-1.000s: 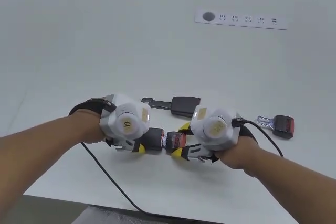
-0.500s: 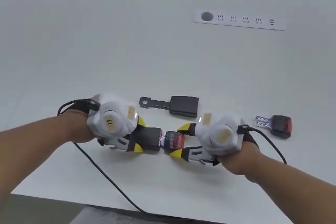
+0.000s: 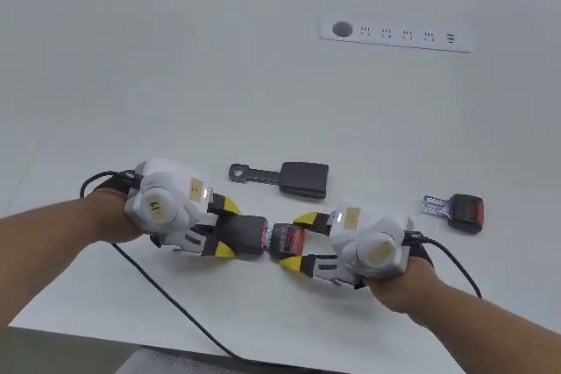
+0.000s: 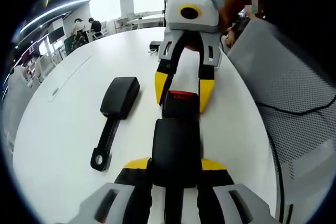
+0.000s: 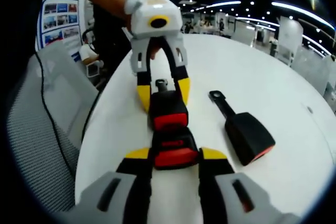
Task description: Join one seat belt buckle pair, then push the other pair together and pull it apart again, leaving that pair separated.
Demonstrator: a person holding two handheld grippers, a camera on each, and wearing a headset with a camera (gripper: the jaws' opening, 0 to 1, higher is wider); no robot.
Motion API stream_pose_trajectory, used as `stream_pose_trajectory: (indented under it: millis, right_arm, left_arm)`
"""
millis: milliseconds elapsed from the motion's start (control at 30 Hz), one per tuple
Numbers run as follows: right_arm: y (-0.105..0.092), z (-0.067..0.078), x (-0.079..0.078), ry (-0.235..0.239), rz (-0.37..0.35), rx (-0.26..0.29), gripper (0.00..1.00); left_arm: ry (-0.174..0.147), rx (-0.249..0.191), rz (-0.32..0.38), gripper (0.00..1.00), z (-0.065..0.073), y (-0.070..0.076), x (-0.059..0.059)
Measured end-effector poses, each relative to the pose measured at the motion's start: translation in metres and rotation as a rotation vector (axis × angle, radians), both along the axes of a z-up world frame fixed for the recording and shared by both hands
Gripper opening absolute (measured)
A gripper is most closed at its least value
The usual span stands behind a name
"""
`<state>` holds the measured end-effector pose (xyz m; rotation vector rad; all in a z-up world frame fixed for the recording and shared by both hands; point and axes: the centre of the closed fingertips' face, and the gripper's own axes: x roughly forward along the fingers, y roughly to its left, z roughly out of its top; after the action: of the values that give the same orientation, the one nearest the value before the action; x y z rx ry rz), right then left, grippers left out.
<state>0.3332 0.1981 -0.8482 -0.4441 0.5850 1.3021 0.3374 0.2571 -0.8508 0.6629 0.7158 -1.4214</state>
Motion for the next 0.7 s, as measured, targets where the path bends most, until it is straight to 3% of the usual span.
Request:
stream_pose_trajectory:
  millis: [400, 467, 700]
  right_arm:
    - [-0.0007, -0.0001, -0.0004, -0.025, -0.005, 0.009, 0.33]
    - [-0.0008, -0.0006, -0.0022, 0.014, -0.027, 0.027, 0.33]
    - [-0.0015, 0.0008, -0.0026, 0.014, -0.030, 0.039, 0.32]
  left_arm:
    - [0.014, -0.011, -0.007, 0.33, -0.0001, 0.0006, 0.0004]
    - [0.014, -0.009, -0.011, 0.33, 0.0000, 0.0005, 0.0000]
    - [0.023, -0.006, -0.032, 0.33, 0.0006, 0.0005, -0.0013]
